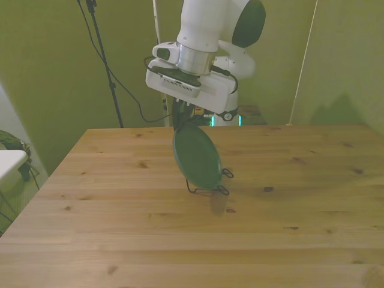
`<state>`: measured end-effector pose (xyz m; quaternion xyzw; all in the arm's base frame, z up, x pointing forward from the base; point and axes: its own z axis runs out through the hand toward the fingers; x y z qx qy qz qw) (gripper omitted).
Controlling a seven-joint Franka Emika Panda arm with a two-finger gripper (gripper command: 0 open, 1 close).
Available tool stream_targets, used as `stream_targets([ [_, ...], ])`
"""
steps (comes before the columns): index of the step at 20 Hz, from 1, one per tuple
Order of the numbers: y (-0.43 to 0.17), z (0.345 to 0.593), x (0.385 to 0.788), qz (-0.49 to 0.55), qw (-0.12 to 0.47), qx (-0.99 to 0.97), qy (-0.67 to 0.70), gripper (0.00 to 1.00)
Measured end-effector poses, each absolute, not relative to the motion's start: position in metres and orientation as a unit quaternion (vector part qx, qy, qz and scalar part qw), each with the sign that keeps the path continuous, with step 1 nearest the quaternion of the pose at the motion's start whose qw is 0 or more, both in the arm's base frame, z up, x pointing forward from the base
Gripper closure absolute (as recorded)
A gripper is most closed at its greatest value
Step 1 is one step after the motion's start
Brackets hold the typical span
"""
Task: Unload the plate
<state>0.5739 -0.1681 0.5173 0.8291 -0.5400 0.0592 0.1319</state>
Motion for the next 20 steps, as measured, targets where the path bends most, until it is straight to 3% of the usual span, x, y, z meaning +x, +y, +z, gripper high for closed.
stream_targets([
  [8,-0.139,0.542,0.577,0.081,0.120,0.841,-0.522,1.00],
  [14,-0.065,0.559,0.582,0.085,0.069,0.868,-0.484,1.00],
  [17,-0.017,0.554,0.582,0.077,0.029,0.884,-0.460,1.00],
  [20,0.022,0.530,0.579,0.060,-0.002,0.895,-0.441,1.00],
])
